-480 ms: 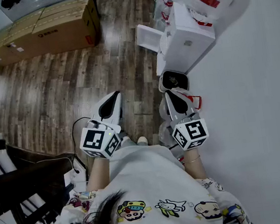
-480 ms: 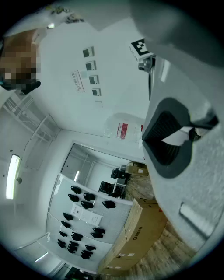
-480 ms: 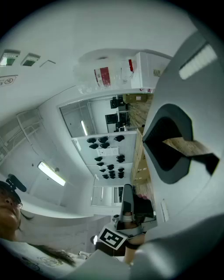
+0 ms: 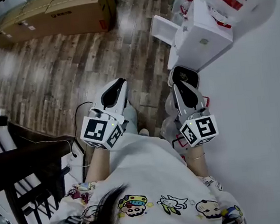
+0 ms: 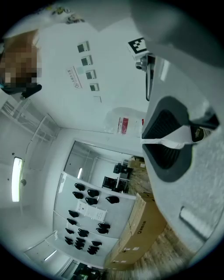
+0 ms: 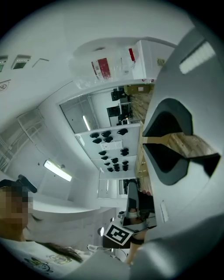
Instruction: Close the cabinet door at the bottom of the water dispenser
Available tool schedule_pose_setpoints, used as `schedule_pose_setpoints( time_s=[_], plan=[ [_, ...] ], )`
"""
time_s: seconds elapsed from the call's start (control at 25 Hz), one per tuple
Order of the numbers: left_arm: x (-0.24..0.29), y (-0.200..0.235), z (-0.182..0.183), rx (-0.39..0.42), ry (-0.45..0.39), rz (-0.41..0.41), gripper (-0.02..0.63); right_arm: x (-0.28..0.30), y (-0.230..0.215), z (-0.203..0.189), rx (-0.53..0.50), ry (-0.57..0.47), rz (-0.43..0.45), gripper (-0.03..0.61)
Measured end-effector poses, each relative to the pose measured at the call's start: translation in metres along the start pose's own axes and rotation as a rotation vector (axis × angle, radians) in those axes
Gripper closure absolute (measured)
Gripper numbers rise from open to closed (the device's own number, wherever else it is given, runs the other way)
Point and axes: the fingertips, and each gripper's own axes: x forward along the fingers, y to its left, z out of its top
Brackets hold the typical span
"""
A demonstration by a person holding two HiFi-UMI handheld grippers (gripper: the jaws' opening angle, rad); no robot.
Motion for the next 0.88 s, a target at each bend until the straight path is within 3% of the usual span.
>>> schedule_pose_setpoints(
  time_s=[0.4,0.88],
  plan=[
    [0.063,0.069,0.006,-0.008,0.002,-0.039,0.531,0.09,-0.014,0.004,0.009,0.009,0.02,0.472],
    [0.158,0.204,0.063,0.009,-0.031,-0.067,0.499,0.232,-0.054,0.04,-0.014,0.02,-0.045,0.447]
  ],
)
